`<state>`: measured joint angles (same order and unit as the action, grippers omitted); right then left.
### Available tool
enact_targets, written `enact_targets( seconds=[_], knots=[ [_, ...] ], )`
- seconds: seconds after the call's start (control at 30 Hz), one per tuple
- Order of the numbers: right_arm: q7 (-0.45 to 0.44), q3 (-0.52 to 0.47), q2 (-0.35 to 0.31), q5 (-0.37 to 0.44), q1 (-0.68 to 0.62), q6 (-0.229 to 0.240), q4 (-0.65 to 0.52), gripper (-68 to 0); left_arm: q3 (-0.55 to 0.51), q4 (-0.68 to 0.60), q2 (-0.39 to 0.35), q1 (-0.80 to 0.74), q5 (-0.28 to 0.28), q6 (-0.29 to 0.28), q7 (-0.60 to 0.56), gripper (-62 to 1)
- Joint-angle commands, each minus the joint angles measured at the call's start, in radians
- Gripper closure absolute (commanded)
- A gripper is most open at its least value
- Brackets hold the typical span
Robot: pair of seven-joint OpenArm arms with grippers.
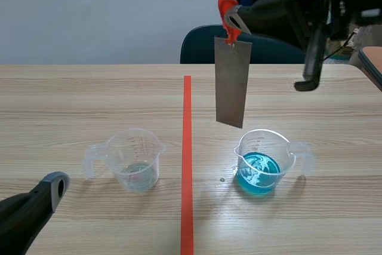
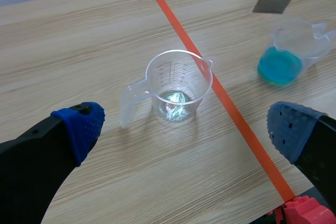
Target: Do the redox reaction experiment
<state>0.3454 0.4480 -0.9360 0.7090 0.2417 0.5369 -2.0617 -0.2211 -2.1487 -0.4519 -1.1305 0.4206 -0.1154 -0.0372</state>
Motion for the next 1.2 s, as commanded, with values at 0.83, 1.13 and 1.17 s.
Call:
enact_targets(
  seconds=[0.83,1.13,1.17],
  knots=[
    [-0.172,-0.599,-0.074,0.01,-0.514,0.202,-0.004,-0.8,0.005,-0.005,0.005,0.003,0.005,-0.003,-0.017,-62.3],
    [-0.238,-0.607,-0.072,0.01,-0.51,0.209,-0.004,-0.8,0.005,-0.005,0.005,0.003,0.005,-0.003,-0.017,-62.3],
    [-0.245,-0.607,-0.072,0.01,-0.51,0.209,-0.004,-0.8,0.005,-0.005,0.005,0.003,0.005,-0.003,-0.017,-62.3]
  ],
)
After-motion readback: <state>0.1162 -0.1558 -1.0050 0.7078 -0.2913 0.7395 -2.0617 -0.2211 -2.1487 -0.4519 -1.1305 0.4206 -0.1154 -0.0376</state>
